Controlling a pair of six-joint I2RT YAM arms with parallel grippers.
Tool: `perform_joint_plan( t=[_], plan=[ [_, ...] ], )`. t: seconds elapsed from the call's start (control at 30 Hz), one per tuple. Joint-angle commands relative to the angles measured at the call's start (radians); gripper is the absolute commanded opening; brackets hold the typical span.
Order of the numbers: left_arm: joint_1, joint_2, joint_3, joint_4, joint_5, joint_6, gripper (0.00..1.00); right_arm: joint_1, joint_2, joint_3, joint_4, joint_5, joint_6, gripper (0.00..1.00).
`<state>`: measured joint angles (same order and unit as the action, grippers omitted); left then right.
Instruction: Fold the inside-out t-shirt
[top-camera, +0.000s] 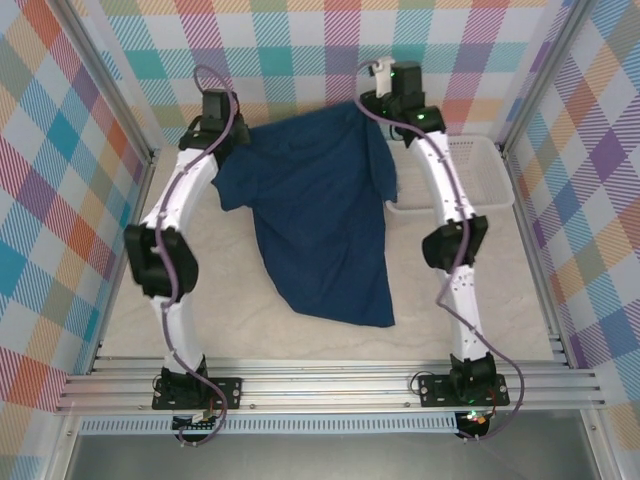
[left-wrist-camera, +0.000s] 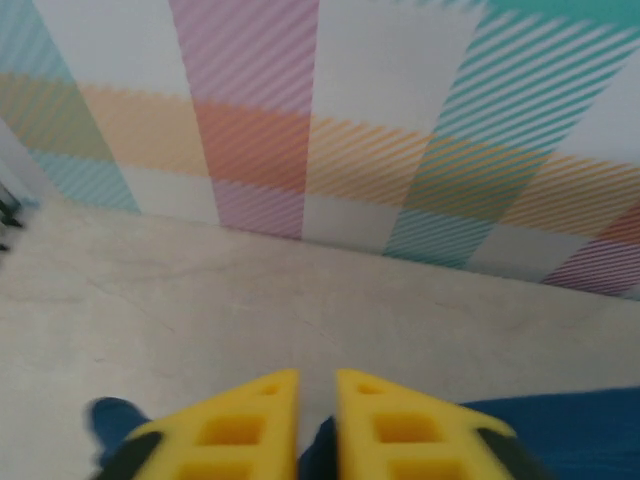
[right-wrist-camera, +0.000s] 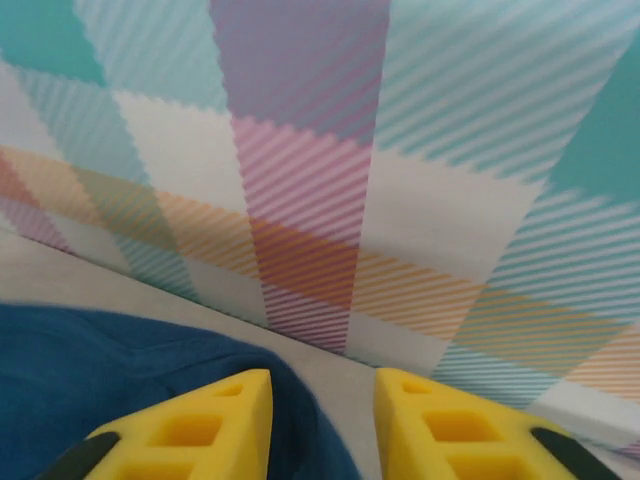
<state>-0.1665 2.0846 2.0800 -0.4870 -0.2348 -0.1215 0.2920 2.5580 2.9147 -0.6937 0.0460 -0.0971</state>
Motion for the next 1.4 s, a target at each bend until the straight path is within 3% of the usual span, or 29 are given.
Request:
perform_joint_plan(
  t=[0.0,0.07,0.13,0.27,0.43,0.53,0.7,0.77,0.93,1.07,1.2,1.37],
  plan=[
    [0.008,0.043,0.151,-0.121,0.068,-0.018,0.36,0.007,-0.015,0.103,-0.139,0.030,0.031,0.42],
    [0.006,0.008,0.105,-0.112,0.094,-0.035,0.50,0.021,-0.134,-0.089,-0.161,0.009,0.037,0.46],
    [0.008,-0.063,0.015,-0.096,0.122,-0.050,0.59,0.048,-0.310,-0.393,-0.125,-0.043,0.045,0.50],
    [0.006,-0.281,-0.319,0.003,0.221,-0.141,0.62,0.118,-0.672,-1.018,0.017,-0.077,0.086,0.53],
    [-0.051,-0.541,-0.760,0.153,0.312,-0.237,0.63,0.166,-0.960,-1.518,0.037,-0.168,0.227,0.56],
    [-0.107,-0.643,-0.970,0.146,0.322,-0.279,0.65,0.170,-1.060,-1.734,0.040,-0.134,0.300,0.60],
    [-0.126,-0.733,-1.297,0.153,0.319,-0.332,0.65,0.170,-1.033,-1.873,0.125,-0.136,0.379,0.60],
    [-0.128,-0.735,-1.362,0.196,0.405,-0.348,0.65,0.170,-1.005,-1.893,0.141,-0.139,0.401,0.60],
    [-0.162,-0.640,-1.384,0.347,0.500,-0.382,0.65,0.169,-0.952,-1.943,0.160,-0.103,0.445,0.58],
    [-0.165,-0.507,-1.346,0.458,0.539,-0.395,0.62,0.168,-0.915,-1.966,0.194,-0.091,0.469,0.50],
    [-0.171,-0.427,-1.303,0.529,0.561,-0.400,0.50,0.158,-0.858,-1.929,0.178,-0.065,0.458,0.33],
    [-0.171,-0.380,-1.291,0.592,0.572,-0.395,0.19,0.121,-0.846,-1.889,0.148,-0.036,0.434,0.12]
  ],
)
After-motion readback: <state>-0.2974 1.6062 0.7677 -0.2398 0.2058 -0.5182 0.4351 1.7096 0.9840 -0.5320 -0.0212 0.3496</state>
